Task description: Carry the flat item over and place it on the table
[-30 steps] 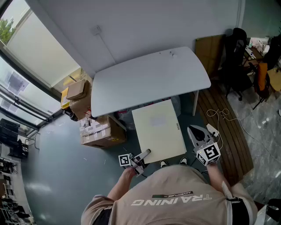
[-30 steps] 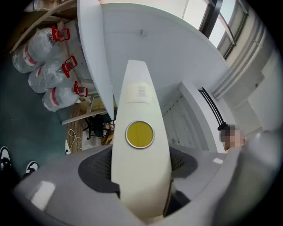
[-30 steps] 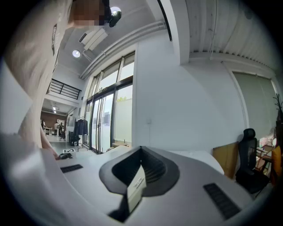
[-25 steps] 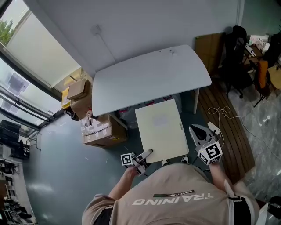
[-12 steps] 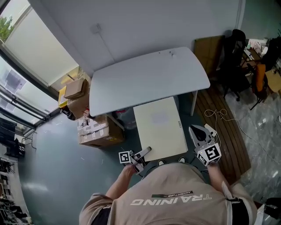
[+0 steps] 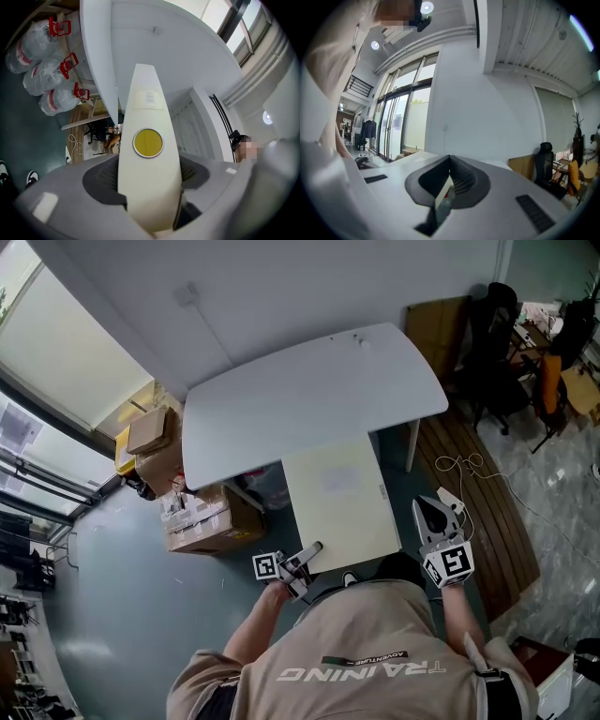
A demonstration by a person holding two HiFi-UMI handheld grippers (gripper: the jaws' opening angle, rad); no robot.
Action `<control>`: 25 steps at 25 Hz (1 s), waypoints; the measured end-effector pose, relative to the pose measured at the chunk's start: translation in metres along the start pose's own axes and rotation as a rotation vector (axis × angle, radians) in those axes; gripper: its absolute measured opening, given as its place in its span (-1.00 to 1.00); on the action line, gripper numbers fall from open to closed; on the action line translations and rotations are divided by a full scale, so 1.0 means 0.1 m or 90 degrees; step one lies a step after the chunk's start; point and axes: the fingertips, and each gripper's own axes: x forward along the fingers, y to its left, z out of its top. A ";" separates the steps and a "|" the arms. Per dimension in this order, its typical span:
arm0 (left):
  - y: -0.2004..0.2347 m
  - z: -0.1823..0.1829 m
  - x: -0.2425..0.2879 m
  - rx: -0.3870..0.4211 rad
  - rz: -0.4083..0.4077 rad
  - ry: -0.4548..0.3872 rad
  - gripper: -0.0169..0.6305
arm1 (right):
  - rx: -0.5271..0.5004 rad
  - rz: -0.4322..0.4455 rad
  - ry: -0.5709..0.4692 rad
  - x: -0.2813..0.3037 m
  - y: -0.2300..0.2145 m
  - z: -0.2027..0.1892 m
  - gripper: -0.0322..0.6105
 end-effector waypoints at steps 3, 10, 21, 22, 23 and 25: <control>0.05 0.02 -0.01 -0.007 0.008 0.005 -0.03 | -0.005 -0.009 0.017 -0.03 -0.09 -0.07 -0.89; 0.16 0.28 0.16 0.017 0.044 -0.011 -0.03 | -0.005 -0.023 0.006 0.07 -0.56 -0.05 -0.89; 0.08 0.99 0.84 0.050 0.010 -0.052 -0.03 | 0.003 0.019 -0.030 0.65 -1.17 0.09 -0.89; 0.12 1.02 0.89 0.054 0.015 -0.057 -0.03 | -0.005 0.030 -0.025 0.68 -1.21 0.07 -0.89; 0.16 1.04 0.96 0.057 0.022 -0.063 -0.03 | -0.013 0.039 -0.019 0.71 -1.26 0.03 -0.89; 0.27 1.05 1.07 0.061 0.037 -0.071 -0.03 | -0.019 0.053 -0.005 0.74 -1.36 -0.09 -0.89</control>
